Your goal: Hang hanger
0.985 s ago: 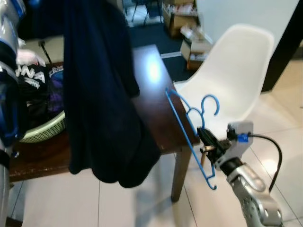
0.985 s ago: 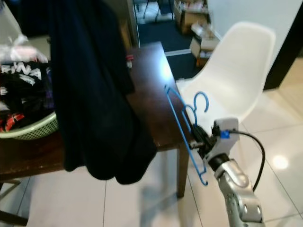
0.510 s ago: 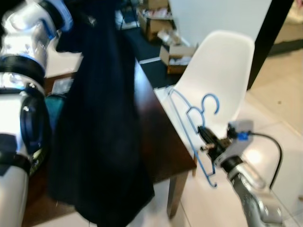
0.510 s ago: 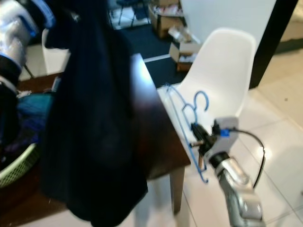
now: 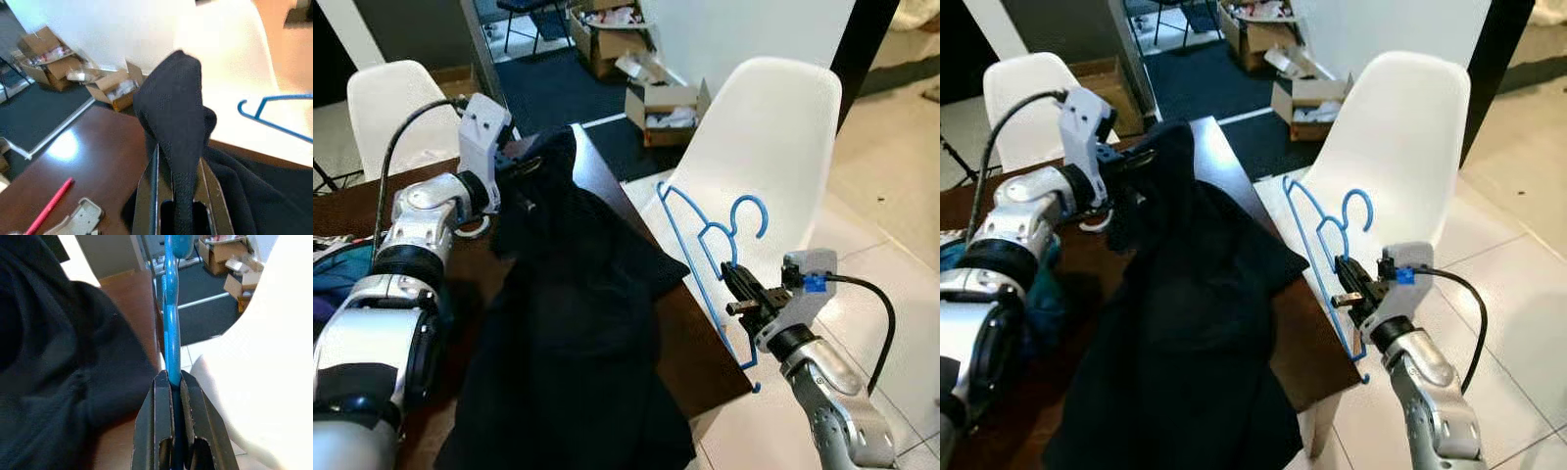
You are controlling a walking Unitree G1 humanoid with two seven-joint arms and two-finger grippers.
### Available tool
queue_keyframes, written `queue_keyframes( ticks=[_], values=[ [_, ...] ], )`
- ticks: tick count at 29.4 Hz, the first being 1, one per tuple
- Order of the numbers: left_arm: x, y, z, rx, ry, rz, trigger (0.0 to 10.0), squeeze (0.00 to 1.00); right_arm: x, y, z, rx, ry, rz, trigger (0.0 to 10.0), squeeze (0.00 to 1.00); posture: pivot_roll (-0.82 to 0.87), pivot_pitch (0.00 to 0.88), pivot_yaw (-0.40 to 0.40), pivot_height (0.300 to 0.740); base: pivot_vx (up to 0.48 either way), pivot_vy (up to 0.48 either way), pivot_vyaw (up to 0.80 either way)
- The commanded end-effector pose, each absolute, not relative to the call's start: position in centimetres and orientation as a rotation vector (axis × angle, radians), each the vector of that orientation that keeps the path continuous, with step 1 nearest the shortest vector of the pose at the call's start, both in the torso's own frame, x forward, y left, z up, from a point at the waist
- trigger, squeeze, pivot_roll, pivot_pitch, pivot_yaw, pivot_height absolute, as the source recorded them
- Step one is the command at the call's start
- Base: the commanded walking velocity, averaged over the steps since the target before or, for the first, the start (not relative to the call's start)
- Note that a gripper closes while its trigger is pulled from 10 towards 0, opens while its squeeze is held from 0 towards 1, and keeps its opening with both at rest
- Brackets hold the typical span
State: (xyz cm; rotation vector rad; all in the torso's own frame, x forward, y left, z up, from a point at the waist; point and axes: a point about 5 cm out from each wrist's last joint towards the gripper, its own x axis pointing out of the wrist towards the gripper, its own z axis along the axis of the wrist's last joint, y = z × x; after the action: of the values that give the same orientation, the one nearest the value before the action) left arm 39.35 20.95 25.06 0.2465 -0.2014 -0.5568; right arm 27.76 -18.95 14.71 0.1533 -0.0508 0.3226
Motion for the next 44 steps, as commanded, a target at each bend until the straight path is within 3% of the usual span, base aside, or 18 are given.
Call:
queue_keyframes(
  ticks=[1,5,8,16,22,23,24,25,38,43,44],
  values=[
    [38.5,21.4,23.2,0.202,-0.139,-0.597,10.0,0.0,27.5,-18.6,14.6,0.182,-0.043,0.344,10.0,0.0,0.0,0.167,0.092,0.74,0.0,0.0,0.0],
    [36.1,19.4,22.0,0.131,-0.149,-0.785,10.0,0.0,27.6,-18.6,14.6,0.19,-0.041,0.347,10.0,0.0,0.01,0.172,0.089,0.74,0.0,0.0,0.0],
    [30.4,15.3,20.2,0.032,-0.111,-1.116,10.0,0.0,27.5,-18.5,14.7,0.196,-0.039,0.351,10.0,0.0,0.01,0.176,0.092,0.74,0.0,0.0,0.0],
    [27.0,14.1,17.5,0.023,0.039,-1.193,10.0,0.0,27.5,-18.5,14.6,0.205,-0.036,0.353,10.0,0.0,0.01,0.176,0.093,0.74,0.0,0.0,0.0],
    [26.1,15.2,15.0,0.184,0.236,-1.085,10.0,0.0,27.5,-18.3,14.6,0.206,-0.029,0.364,10.0,0.0,0.01,0.168,0.093,0.74,0.0,0.0,0.0],
    [26.3,16.1,14.3,0.256,0.29,-1.019,10.0,0.69,27.5,-18.3,14.6,0.204,-0.027,0.37,10.0,0.0,0.01,0.168,0.095,0.74,0.0,0.0,0.0],
    [26.4,16.8,13.9,0.303,0.321,-0.975,10.0,0.69,27.5,-18.2,14.5,0.202,-0.026,0.374,10.0,0.0,0.01,0.169,0.094,0.74,0.0,0.0,0.0],
    [26.6,17.4,13.9,0.315,0.334,-0.945,10.0,1.0,27.4,-18.2,14.5,0.199,-0.026,0.379,10.0,0.0,0.01,0.169,0.093,0.74,0.0,0.0,0.0],
    [26.7,19.5,18.7,0.24,0.185,-0.867,10.0,1.0,27.2,-18.3,14.6,0.199,-0.037,0.394,10.0,0.0,0.01,0.17,0.078,0.74,0.0,0.0,0.0],
    [24.6,19.8,23.9,0.21,0.037,-1.046,10.0,1.0,27.3,-18.7,14.9,0.218,-0.048,0.392,10.0,0.0,0.02,0.174,0.073,0.74,0.0,0.0,0.0],
    [23.1,19.8,26.0,0.172,-0.059,-1.154,10.0,1.0,27.3,-18.9,15.2,0.229,-0.071,0.381,10.0,0.0,0.02,0.177,0.07,0.74,0.0,0.0,0.0]
  ],
)
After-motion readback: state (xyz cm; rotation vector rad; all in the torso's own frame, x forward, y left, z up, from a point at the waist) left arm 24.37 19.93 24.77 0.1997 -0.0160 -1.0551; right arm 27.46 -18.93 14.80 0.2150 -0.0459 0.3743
